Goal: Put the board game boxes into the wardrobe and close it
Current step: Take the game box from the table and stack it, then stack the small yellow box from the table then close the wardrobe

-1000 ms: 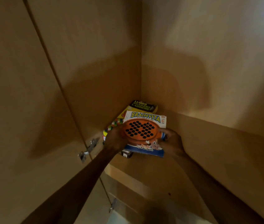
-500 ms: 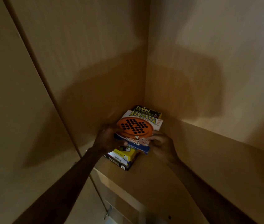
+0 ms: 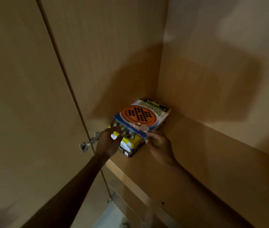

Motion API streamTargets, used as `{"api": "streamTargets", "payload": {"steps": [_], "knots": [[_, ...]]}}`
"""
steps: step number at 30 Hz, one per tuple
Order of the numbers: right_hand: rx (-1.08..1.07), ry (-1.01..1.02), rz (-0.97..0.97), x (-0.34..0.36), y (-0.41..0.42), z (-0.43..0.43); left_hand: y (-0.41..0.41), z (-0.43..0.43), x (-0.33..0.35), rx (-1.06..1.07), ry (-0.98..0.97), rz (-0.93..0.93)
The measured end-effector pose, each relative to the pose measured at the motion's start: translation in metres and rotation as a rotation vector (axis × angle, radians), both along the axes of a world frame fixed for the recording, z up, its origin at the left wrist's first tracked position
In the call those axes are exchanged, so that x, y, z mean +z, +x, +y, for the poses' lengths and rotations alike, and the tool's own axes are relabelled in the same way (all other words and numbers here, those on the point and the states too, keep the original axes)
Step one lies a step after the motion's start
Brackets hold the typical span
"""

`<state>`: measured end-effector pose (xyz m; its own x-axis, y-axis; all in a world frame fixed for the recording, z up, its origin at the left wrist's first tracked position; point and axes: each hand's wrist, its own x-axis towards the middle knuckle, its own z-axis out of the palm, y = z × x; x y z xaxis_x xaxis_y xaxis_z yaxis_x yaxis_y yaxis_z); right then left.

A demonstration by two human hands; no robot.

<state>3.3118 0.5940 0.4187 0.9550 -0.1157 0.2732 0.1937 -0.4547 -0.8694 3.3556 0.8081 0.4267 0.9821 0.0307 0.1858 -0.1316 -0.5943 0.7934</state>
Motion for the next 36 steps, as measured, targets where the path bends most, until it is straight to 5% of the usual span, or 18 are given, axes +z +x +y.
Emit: {"api": "streamTargets", "payload": {"steps": [7, 16, 36], "knots": [[0.176, 0.182, 0.236, -0.053, -0.073, 0.054, -0.138, 0.048, -0.056, 0.212, -0.229, 0.159], [0.611, -0.041, 0.476, -0.088, -0.190, 0.170, -0.350, 0.127, -0.096, 0.650, -0.393, 0.266], [1.635, -0.185, 0.439, -0.068, -0.639, 0.523, -0.884, 0.298, -0.085, 1.603, -0.537, -0.039]]}}
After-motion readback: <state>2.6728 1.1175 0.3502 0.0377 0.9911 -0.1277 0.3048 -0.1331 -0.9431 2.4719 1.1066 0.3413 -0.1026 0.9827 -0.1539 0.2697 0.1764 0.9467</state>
